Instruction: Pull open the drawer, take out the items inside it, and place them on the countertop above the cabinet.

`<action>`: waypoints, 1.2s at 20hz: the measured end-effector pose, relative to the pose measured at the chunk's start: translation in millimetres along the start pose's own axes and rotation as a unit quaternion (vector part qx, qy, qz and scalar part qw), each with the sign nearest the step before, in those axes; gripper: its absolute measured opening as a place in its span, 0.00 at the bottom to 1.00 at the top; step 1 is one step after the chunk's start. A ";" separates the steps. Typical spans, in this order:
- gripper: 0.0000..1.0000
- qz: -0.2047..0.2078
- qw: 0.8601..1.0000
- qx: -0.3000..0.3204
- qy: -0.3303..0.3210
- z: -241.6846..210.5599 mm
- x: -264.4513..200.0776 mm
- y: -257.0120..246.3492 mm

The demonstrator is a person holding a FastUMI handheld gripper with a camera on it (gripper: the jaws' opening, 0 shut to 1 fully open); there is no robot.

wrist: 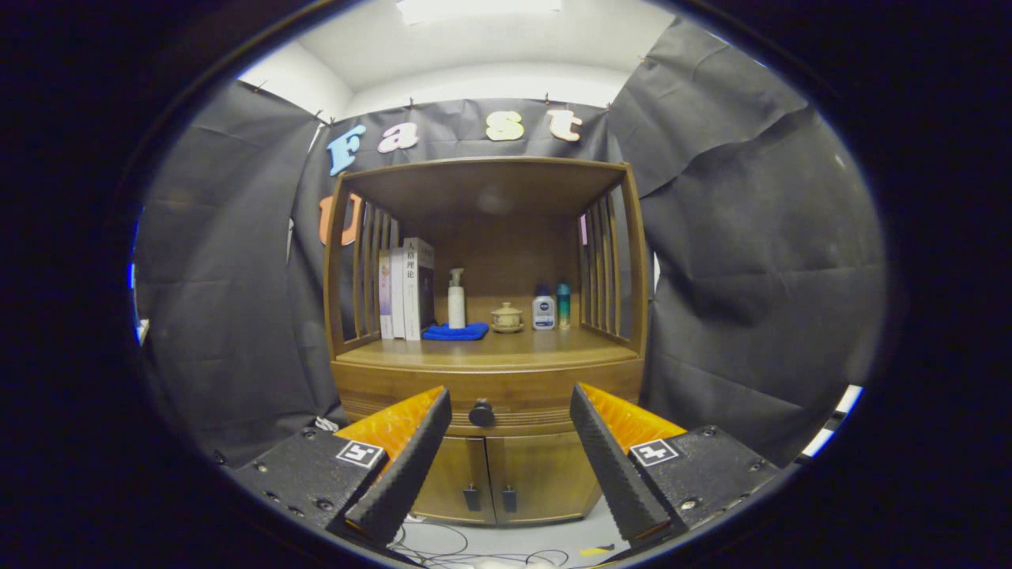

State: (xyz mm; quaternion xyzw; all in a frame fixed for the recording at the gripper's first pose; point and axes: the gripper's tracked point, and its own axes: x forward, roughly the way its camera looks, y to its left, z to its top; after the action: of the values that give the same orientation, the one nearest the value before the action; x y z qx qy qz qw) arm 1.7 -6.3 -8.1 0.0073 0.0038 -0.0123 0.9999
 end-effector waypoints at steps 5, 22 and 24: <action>0.98 0.010 1.000 -0.008 0.010 5.6 33.2 9.6; 0.98 0.018 0.995 -0.029 0.091 -95.6 186.9 31.7; 0.95 0.021 0.994 -0.023 0.100 -108.7 193.0 33.1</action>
State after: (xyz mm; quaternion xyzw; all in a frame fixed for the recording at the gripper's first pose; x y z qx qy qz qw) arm 194.6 23.7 -117.8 -0.0143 0.1042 0.0096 0.9944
